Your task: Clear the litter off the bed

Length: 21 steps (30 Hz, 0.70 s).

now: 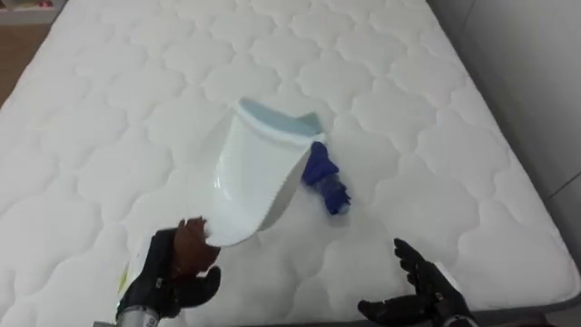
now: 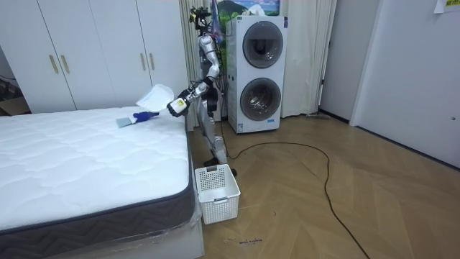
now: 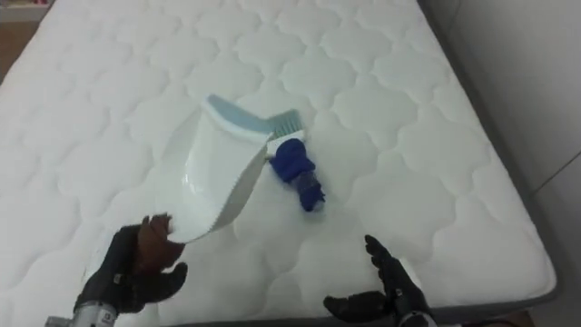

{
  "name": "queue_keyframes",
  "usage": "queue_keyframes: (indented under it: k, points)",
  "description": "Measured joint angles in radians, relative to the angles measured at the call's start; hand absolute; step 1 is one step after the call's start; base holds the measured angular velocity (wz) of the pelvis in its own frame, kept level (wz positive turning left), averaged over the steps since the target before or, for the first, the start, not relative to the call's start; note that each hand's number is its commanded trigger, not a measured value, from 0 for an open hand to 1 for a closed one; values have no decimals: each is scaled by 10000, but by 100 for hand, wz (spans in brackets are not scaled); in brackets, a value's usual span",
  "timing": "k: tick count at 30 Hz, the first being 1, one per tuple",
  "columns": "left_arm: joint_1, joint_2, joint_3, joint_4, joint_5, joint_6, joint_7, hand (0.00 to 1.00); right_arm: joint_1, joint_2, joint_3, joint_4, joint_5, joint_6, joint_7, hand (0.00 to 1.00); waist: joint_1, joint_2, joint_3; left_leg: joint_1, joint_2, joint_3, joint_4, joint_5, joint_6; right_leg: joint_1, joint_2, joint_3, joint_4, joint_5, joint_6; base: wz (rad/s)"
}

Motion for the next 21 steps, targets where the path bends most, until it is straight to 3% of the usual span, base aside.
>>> queue_keyframes:
  k: [6,8,15,21]
  points:
    - [3,-155,567,2921,-425,421,-497,0,108,101,-535,1752,-626,324,-114,0,1,-104,-66,491,4,44,-200,-1,1,666,38,4,-485,30,63,1]
    - [7,-230,776,3421,-504,555,-497,0,109,165,-672,2190,-682,399,-162,0,-5,-123,-75,530,0,43,-199,-2,2,736,24,-41,-518,32,66,0]
    - [107,-512,1587,4737,-717,724,-507,0,-39,550,-1223,3453,-998,424,-225,0,18,-142,-71,881,7,42,-307,-2,2,1199,-33,-337,-823,35,70,4]
    - [548,-542,2235,5011,-283,1428,-900,0,-55,630,-1556,3706,-1248,639,-204,0,44,-137,-67,992,-25,55,-308,-2,2,1349,-82,-435,-867,39,97,5]
